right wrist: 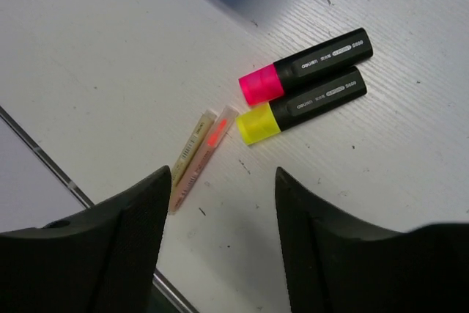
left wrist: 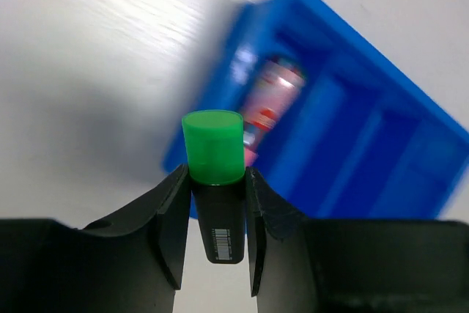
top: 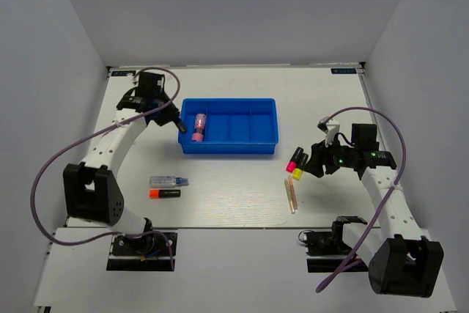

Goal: Sort the stationery into containers
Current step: Place the stationery into the container

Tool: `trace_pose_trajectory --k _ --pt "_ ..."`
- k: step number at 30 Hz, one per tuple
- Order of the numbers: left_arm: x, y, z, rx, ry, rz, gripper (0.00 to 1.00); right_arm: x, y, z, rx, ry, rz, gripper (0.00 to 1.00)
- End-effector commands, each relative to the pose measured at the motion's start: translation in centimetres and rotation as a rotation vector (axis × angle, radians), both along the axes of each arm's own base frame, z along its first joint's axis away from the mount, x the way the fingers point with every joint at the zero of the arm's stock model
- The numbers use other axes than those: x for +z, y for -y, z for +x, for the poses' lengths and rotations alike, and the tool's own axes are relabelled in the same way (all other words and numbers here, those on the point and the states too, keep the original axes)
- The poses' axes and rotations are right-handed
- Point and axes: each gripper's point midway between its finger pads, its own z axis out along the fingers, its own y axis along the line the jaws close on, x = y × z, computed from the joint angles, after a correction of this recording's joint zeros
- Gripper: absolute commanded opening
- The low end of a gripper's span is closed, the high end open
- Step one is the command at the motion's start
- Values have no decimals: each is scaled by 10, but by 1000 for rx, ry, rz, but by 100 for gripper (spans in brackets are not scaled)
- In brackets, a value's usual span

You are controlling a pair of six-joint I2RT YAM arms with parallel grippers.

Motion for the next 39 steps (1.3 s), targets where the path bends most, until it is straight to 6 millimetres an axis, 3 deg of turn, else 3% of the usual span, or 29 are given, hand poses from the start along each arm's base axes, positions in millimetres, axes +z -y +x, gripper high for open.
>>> trace_pose_trajectory --k 1,2,3,4,6,7,8,10,14,17,24,26,27,30,31,32,33,34,35,38,39 --pt "12 88 19 -436 75 -205 0 12 -2 4 14 33 15 61" --pt "12 104 37 -479 69 -227 0 12 -2 3 15 35 15 41" --pt "15 127 35 -565 70 -234 0 12 -3 2 16 30 19 33" --pt "30 137 43 -590 91 -225 0 12 -3 2 15 33 18 26" --pt "17 159 54 -654 66 -153 0 11 -2 2 11 33 15 22" --pt "26 164 61 -660 84 -122 0 12 -1 3 10 41 12 22" --pt "17 167 67 -672 71 -94 0 11 -1 4 11 41 8 22" --pt "21 178 76 -680 78 -50 0 11 1 5 1 46 1 28" --pt "-5 182 80 -713 28 24 1 11 2 6 -6 56 -9 48" --pt "-23 179 70 -754 -3 68 1 10 3 6 -8 51 -12 51" --pt "-41 169 46 -814 -49 206 1 8 2 7 -3 44 -9 54" --pt "-45 169 45 -811 -59 206 17 8 2 6 -2 45 -8 61" --pt "-49 169 45 -813 -68 208 26 7 3 6 -3 41 -9 71" --pt "-50 173 44 -819 -69 207 53 7 3 7 -6 43 -13 77" --pt "-50 174 46 -821 -67 208 62 7 4 7 -5 47 -16 72" --pt "-46 176 48 -820 -57 207 62 7 4 6 -9 38 -15 63" --pt "-44 178 46 -828 -54 208 65 7 3 6 -6 36 -14 48" --pt "-38 179 49 -826 -40 206 66 7 4 7 -16 37 -13 14" --pt "-33 182 50 -826 -27 206 67 7 4 8 -20 34 -17 2" --pt "-12 177 52 -794 19 223 67 8 4 12 -35 25 -9 0" --pt "-9 174 50 -783 24 232 49 6 5 13 -63 -3 -7 0"
